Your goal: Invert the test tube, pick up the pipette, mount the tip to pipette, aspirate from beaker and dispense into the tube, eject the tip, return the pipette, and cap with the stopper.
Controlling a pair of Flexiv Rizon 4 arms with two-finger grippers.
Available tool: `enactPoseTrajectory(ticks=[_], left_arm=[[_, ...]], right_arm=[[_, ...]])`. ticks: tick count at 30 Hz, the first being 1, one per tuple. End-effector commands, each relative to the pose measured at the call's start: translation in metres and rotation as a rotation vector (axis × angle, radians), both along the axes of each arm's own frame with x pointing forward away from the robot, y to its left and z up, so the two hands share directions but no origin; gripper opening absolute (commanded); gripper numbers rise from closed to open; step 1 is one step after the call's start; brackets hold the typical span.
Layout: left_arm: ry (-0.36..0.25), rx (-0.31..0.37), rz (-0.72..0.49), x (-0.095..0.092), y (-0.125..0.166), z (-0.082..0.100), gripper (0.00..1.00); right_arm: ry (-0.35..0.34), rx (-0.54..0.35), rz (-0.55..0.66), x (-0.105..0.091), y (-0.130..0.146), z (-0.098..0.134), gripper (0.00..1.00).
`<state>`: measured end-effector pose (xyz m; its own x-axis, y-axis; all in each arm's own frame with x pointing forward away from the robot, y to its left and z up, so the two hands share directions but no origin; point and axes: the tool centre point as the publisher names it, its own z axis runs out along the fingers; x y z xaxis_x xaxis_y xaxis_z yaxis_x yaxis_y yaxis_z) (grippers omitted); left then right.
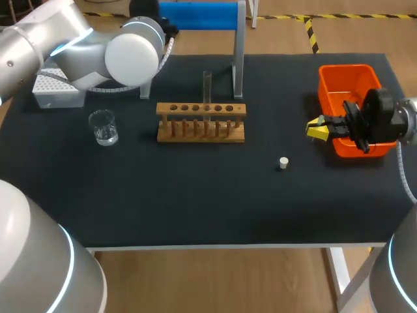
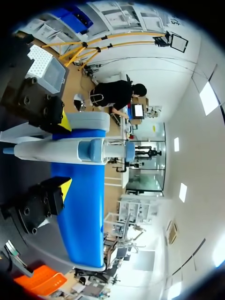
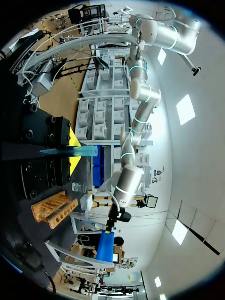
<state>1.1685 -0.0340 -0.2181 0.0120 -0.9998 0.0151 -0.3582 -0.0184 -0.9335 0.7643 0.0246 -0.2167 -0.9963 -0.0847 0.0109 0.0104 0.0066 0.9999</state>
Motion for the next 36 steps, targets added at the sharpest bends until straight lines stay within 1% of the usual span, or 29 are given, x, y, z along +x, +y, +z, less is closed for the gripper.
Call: enactPoseTrajectory(ticks=[1,2,3,4,5,11,14,21,27,31,36], left_arm=[[0.002,-0.004,-0.002,0.004,-0.001,-0.002,0.44],[0.002,-0.005,-0.001,0.004,0.0,-0.002,0.4],[0.003,-0.006,0.001,0.004,0.0,-0.002,0.2],[0.004,-0.007,0.002,0.004,0.0,-0.002,0.11],[0.004,-0.007,0.003,0.004,0.0,-0.002,0.0],[0.009,-0.005,0.007,0.003,0.001,-0.002,0.0],[0.004,-0.001,0.008,0.004,0.002,0.002,0.0],[-0.021,0.015,0.015,0.006,0.003,0.02,0.0],[-0.052,0.034,0.024,0.007,0.003,0.039,0.0],[-0.061,0.044,0.023,0.004,0.002,0.048,0.0],[-0.069,0.049,0.001,-0.006,0.0,0.063,0.0]], right_arm=[[-0.001,-0.001,0.001,-0.001,-0.001,0.0,0.0],[-0.001,-0.001,0.001,-0.001,-0.001,0.0,0.0],[-0.001,-0.001,0.001,-0.001,-0.001,0.0,0.0],[-0.001,-0.001,0.001,-0.001,-0.001,0.0,0.0],[-0.001,-0.001,0.001,-0.001,-0.001,0.0,0.0],[-0.001,-0.001,0.001,-0.001,-0.001,0.0,0.0],[-0.001,-0.001,0.001,-0.001,-0.001,0.0,0.0],[-0.001,-0.001,0.001,-0.001,-0.001,0.0,0.0],[-0.001,-0.001,0.001,-0.001,-0.001,0.0,0.0],[-0.001,-0.001,0.001,-0.001,-0.001,0.0,0.0],[-0.001,-0.001,0.001,-0.001,-0.001,0.0,0.0]])
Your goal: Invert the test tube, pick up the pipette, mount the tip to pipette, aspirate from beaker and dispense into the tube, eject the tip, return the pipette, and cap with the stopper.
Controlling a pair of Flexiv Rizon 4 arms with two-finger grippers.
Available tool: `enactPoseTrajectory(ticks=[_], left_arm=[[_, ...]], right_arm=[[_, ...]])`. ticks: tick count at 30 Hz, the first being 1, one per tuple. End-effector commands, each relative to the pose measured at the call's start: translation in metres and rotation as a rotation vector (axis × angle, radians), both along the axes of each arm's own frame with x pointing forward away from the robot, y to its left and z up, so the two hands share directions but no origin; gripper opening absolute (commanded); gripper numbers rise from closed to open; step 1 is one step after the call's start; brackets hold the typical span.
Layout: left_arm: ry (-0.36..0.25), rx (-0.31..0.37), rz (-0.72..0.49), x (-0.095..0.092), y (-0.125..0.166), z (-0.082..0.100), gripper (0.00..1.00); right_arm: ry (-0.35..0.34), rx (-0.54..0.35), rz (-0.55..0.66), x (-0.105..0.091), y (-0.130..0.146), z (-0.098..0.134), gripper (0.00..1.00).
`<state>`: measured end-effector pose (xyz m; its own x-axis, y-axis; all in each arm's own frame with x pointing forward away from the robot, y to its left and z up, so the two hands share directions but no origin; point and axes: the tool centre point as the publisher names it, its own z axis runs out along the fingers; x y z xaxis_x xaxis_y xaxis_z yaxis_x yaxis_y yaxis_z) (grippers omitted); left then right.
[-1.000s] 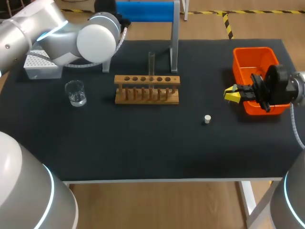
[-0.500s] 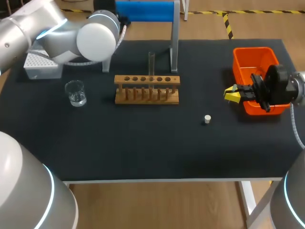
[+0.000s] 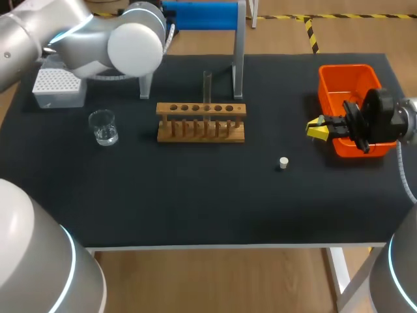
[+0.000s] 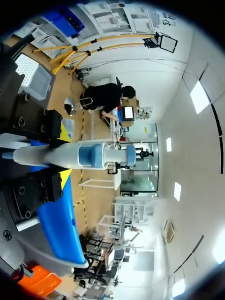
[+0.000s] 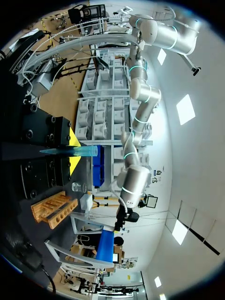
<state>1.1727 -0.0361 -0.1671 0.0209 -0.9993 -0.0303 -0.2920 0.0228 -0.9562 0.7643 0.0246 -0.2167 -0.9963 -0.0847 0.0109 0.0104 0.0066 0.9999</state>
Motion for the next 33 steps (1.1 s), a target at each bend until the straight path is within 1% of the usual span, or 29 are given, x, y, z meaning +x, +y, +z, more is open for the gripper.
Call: enactPoseTrajectory(ticks=[1,4,6,7,8,9,11,12,13,15,17,19,21,23,24,33], left_arm=[[-0.001,0.001,-0.015,-0.013,0.003,0.016,0.0],[-0.005,-0.004,-0.075,-0.023,0.002,0.031,0.0],[-0.002,-0.022,-0.133,-0.03,0.002,0.039,0.0],[-0.004,0.001,-0.159,-0.033,0.001,0.043,0.0],[-0.005,0.005,-0.189,-0.037,0.001,0.048,0.0],[-0.008,-0.012,-0.233,-0.04,0.001,0.052,0.0],[0.004,0.01,-0.298,-0.047,0.0,0.06,0.0],[0.006,-0.004,-0.342,-0.05,0.0,0.064,0.0],[0.015,0.018,-0.362,-0.052,0.0,0.068,0.0],[0.024,-0.011,-0.424,-0.056,0.002,0.075,0.0],[0.046,0.004,-0.468,-0.058,0.003,0.08,0.0],[0.04,-0.001,-0.523,-0.06,0.004,0.085,0.0],[0.04,-0.029,-0.575,-0.061,0.007,0.091,0.0],[0.045,-0.042,-0.631,-0.062,0.008,0.096,0.0],[0.052,-0.042,-0.645,-0.063,0.009,0.097,0.0],[0.052,-0.042,-0.645,-0.063,0.009,0.097,0.0]], right_arm=[[-0.001,-0.001,0.001,-0.001,-0.001,0.0,0.0],[-0.001,-0.001,0.001,-0.001,-0.001,0.0,0.0],[-0.001,-0.001,0.001,-0.001,-0.001,0.0,0.0],[-0.001,-0.001,0.001,-0.001,-0.001,0.0,0.0],[-0.001,-0.001,0.001,-0.001,-0.001,0.0,0.0],[-0.001,-0.001,0.001,-0.001,-0.001,0.0,0.0],[-0.001,-0.001,0.001,-0.001,-0.001,0.0,0.0],[-0.001,-0.001,0.001,-0.001,-0.001,0.0,0.0],[-0.001,-0.001,0.001,-0.001,-0.001,0.0,0.0],[-0.001,-0.001,0.001,-0.001,-0.001,0.0,0.0],[-0.001,-0.001,0.001,-0.001,-0.001,0.0,0.0],[-0.001,-0.001,0.001,-0.001,-0.001,0.0,0.0],[-0.001,-0.001,0.001,-0.001,-0.001,0.0,0.0],[-0.001,-0.001,0.001,-0.001,-0.001,0.0,0.0],[-0.001,-0.001,0.001,-0.001,-0.001,0.0,0.0],[-0.001,-0.001,0.001,-0.001,-0.001,0.0,0.0]])
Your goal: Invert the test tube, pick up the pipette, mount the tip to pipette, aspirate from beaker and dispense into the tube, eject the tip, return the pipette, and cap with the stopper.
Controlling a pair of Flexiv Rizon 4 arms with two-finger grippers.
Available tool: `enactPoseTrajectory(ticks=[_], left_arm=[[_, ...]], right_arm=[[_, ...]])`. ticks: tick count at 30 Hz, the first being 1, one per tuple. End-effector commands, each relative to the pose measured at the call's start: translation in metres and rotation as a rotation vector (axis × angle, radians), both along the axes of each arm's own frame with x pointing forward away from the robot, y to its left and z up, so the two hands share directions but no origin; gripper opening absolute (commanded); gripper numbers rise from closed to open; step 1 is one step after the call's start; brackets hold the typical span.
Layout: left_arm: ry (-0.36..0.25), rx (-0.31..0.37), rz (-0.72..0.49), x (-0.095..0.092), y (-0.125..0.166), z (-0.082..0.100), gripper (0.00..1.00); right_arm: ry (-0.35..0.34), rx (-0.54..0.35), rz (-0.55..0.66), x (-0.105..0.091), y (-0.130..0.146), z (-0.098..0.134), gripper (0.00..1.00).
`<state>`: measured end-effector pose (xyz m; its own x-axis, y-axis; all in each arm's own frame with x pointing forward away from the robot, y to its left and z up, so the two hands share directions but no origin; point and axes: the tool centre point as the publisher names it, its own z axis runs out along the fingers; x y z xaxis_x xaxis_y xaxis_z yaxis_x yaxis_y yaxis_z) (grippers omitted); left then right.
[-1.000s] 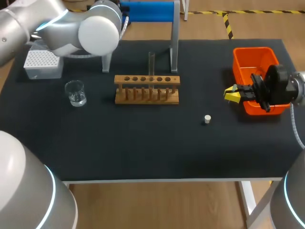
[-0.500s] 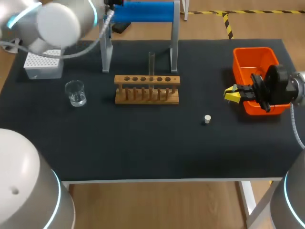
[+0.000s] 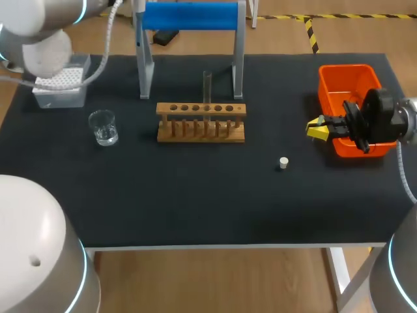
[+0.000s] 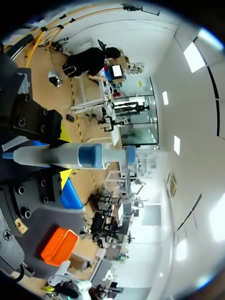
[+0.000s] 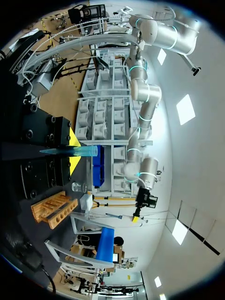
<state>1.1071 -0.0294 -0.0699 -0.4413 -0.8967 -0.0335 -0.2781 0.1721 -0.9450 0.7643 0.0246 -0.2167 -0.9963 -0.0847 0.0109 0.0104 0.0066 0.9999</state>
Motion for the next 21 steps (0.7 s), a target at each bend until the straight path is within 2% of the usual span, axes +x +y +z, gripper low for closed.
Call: enactPoseTrajectory(ticks=[1,13,21], left_arm=[[0.03,-0.049,-0.167,0.003,0.002,0.0,0.0],[0.03,-0.049,-0.167,0.003,0.002,0.0,0.0],[-0.066,-0.115,-0.443,-0.051,-0.004,0.038,0.0]], right_arm=[[-0.001,-0.001,0.001,-0.001,-0.001,0.0,0.0],[-0.001,-0.001,0.001,-0.001,-0.001,0.0,0.0],[-0.001,-0.001,0.001,-0.001,-0.001,0.0,0.0]])
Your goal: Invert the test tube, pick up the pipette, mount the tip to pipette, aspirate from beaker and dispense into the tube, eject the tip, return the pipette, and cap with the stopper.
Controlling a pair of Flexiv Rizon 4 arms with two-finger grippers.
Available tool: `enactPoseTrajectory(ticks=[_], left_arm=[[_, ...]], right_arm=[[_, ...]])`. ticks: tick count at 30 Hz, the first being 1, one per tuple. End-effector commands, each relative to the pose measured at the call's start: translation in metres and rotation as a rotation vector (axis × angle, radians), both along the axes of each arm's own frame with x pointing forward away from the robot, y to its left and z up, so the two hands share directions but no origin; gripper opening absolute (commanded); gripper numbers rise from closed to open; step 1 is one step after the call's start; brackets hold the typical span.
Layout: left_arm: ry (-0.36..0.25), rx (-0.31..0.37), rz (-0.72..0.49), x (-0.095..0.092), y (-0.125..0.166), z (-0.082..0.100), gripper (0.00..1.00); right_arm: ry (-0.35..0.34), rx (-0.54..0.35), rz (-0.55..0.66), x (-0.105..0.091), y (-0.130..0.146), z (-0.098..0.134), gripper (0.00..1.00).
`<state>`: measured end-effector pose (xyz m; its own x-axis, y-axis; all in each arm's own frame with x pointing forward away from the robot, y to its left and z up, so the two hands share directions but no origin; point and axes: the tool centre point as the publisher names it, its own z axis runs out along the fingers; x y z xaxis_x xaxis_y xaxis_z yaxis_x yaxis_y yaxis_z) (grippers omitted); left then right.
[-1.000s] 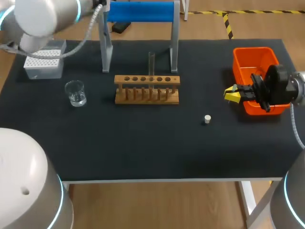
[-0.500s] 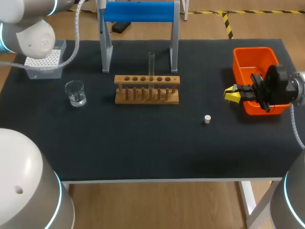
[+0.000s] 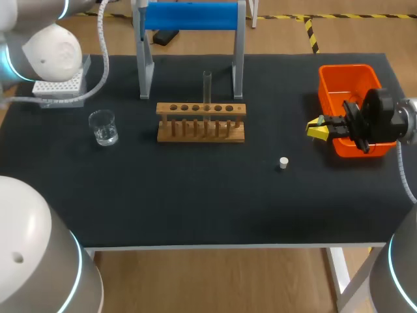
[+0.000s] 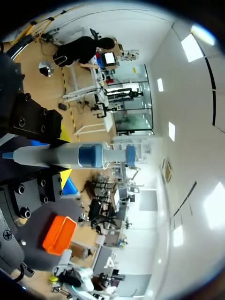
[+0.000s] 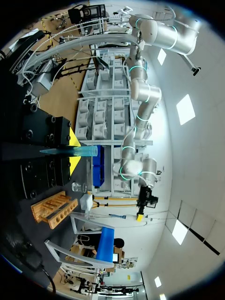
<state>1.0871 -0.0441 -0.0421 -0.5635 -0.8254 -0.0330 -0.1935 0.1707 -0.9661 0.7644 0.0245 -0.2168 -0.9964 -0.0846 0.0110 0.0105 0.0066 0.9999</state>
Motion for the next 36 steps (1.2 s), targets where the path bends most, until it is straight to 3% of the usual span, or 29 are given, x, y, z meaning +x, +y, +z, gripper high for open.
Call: enactPoseTrajectory(ticks=[1,7,11,19,36], left_arm=[[-0.016,-0.077,-0.317,-0.034,0.009,0.012,0.0],[-0.053,-0.101,-0.479,-0.062,-0.007,0.031,0.0],[-0.05,-0.104,-0.607,-0.083,-0.019,0.04,0.0],[-0.042,-0.173,-0.911,-0.122,-0.037,0.054,0.0],[-0.042,-0.173,-0.911,-0.122,-0.037,0.054,0.0]], right_arm=[[-0.001,-0.001,0.001,-0.001,-0.001,0.0,0.0],[-0.001,-0.001,0.001,-0.001,-0.001,0.0,0.0],[-0.001,-0.001,0.001,-0.001,-0.001,0.0,0.0],[-0.001,-0.001,0.001,-0.001,-0.001,0.0,0.0],[-0.001,-0.001,0.001,-0.001,-0.001,0.0,0.0]])
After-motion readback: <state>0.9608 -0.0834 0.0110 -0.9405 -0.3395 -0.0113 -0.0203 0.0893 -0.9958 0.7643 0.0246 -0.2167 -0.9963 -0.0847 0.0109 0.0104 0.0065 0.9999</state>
